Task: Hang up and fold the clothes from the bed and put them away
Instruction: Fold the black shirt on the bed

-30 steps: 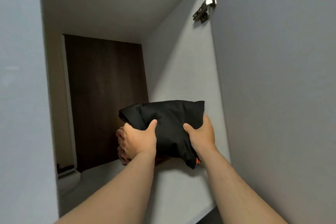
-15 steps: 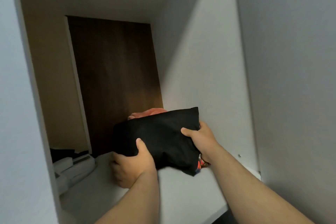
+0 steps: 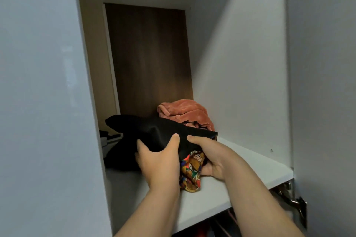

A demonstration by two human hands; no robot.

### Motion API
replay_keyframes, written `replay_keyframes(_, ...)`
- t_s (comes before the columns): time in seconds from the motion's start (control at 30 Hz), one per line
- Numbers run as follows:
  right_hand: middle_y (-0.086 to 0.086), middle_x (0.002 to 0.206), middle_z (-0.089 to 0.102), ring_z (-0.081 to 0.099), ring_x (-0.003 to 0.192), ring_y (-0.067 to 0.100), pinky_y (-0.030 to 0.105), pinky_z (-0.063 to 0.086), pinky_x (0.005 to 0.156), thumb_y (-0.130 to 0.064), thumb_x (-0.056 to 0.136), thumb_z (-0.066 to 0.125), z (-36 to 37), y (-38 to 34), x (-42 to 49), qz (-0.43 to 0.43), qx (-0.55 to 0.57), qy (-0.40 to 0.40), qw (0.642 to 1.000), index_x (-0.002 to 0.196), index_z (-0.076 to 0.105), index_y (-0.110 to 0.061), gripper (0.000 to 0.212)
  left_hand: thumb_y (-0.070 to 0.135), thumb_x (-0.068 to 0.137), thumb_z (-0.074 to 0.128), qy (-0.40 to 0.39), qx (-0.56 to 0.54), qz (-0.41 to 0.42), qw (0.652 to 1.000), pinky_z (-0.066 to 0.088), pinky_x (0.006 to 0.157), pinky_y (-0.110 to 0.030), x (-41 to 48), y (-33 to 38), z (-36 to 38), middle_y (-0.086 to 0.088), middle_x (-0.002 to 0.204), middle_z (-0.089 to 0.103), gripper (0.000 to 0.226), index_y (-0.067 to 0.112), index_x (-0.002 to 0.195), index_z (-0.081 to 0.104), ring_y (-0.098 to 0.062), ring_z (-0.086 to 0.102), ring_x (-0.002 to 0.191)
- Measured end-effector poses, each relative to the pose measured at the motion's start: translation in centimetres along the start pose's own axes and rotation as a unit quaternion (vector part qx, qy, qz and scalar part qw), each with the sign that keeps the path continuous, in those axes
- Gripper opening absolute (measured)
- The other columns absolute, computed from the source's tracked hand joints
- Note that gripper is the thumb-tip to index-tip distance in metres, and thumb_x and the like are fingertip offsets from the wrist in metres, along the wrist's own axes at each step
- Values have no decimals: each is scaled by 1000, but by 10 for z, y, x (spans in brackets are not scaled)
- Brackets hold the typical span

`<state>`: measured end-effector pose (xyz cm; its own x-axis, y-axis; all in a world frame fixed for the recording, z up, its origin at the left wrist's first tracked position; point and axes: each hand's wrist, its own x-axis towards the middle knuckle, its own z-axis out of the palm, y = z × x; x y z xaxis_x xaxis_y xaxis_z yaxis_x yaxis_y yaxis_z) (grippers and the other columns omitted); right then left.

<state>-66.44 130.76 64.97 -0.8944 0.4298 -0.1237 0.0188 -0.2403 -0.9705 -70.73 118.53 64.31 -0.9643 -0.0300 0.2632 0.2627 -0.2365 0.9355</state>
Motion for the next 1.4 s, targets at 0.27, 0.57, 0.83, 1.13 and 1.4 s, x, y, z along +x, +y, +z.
replay_keyframes(0.27,-2,121,64,57,114,24,41,47,98,-62,80,53,-8,-35,-2,-283,-398,196,851,116,67,-32,49,8,84,53,-119,184,45,975,47,105,-45,-32,17,-32,0,153,33,83,38,154,19,-26,44,132)
replay_keyframes(0.57,-9,153,45,51,129,11,32,42,108,-56,76,69,8,-10,-3,-147,-387,-75,907,143,51,-39,71,32,94,48,-131,458,254,842,25,119,-41,-49,34,-53,0,154,36,42,34,136,53,-23,24,145)
replay_keyframes(0.83,-12,158,33,43,133,12,32,38,111,-37,92,67,3,9,0,-199,-418,-60,884,149,36,-46,66,49,97,36,-82,632,171,751,-3,120,-54,-36,12,-60,-18,162,-12,76,16,155,-2,-34,-18,149)
replay_keyframes(1.13,-11,153,40,44,131,9,29,38,110,-44,86,72,-3,10,16,-221,-385,-65,894,146,44,-42,67,53,96,41,-56,515,6,855,6,119,-55,-18,0,-47,-13,164,-12,84,11,156,-1,-27,-15,151)
replay_keyframes(1.4,-7,150,42,46,117,8,23,42,95,-48,80,75,12,1,46,-220,-429,-41,875,150,37,-37,81,55,96,40,35,517,-72,852,10,118,-57,21,-13,-19,-13,165,-10,89,7,156,-6,-28,-11,152)
